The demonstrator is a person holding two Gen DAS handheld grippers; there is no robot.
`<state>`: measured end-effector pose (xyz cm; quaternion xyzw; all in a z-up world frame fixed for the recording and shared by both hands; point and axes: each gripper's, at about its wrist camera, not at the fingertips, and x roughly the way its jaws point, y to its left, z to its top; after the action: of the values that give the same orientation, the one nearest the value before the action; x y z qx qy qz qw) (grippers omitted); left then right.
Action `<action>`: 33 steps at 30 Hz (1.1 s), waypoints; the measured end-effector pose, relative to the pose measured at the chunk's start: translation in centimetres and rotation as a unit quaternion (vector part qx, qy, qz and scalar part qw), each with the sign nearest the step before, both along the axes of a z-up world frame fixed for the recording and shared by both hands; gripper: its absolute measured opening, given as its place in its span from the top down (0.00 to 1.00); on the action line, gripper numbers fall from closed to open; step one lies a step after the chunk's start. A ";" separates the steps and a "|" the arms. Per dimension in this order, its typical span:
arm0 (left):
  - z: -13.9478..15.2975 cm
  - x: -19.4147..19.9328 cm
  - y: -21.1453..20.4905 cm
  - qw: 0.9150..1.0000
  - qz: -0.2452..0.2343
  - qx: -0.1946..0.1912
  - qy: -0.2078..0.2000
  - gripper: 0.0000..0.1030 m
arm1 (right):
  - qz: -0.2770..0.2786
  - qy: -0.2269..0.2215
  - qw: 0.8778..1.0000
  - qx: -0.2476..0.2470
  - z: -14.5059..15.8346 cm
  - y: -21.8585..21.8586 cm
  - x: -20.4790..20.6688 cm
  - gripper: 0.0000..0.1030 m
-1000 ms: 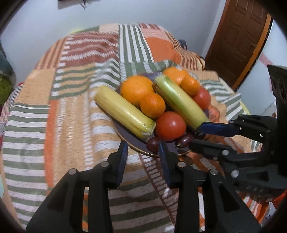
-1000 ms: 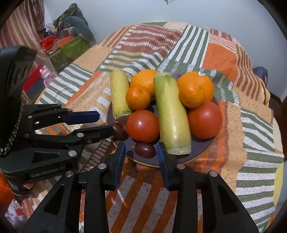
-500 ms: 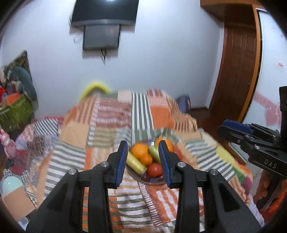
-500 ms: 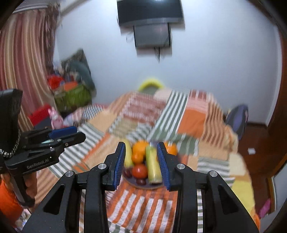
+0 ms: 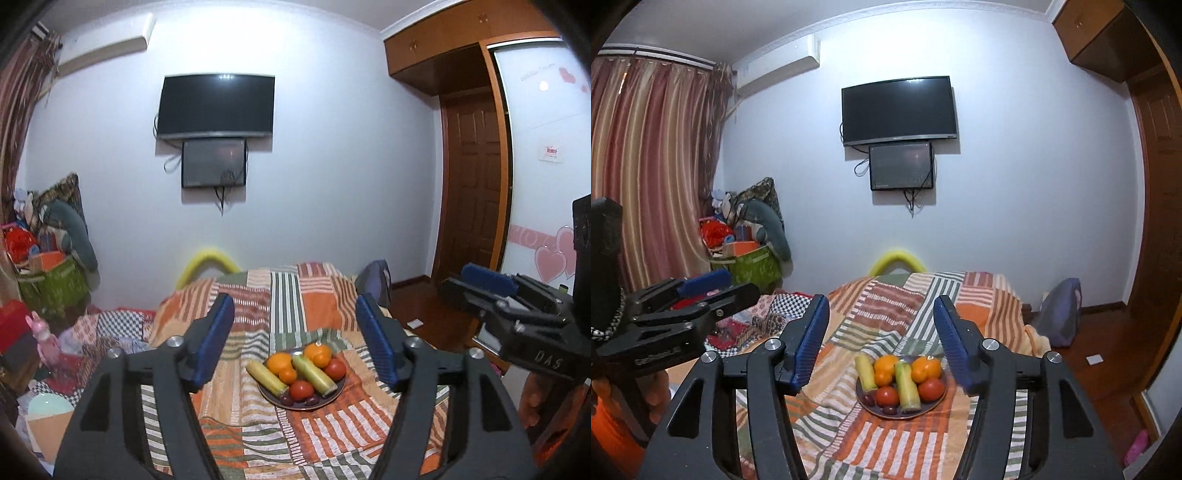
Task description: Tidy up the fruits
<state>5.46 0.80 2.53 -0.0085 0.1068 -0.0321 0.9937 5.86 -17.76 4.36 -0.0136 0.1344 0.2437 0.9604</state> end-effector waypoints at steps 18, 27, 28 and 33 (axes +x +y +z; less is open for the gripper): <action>0.5 -3.3 -0.3 1.000 0.015 -0.011 -0.019 0.00 | -0.042 -0.029 0.999 0.001 0.0 -0.2 -2.1 0.00; 0.5 -3.6 -0.5 1.000 0.016 -0.010 -0.024 0.00 | -0.043 -0.026 0.999 -0.001 -0.2 -0.4 -2.4 0.00; 0.5 -3.6 -0.5 1.000 0.016 -0.010 -0.024 0.00 | -0.044 -0.026 0.999 -0.002 -0.2 -0.5 -2.4 0.00; 0.5 -3.7 -0.4 1.000 0.017 -0.012 -0.023 0.00 | -0.044 -0.027 0.999 -0.001 0.0 -0.5 -2.6 0.00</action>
<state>1.81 0.39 2.99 -0.0219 0.0830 -0.0168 0.9962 3.30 -18.23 4.36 -0.0153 0.1092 0.2005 0.9735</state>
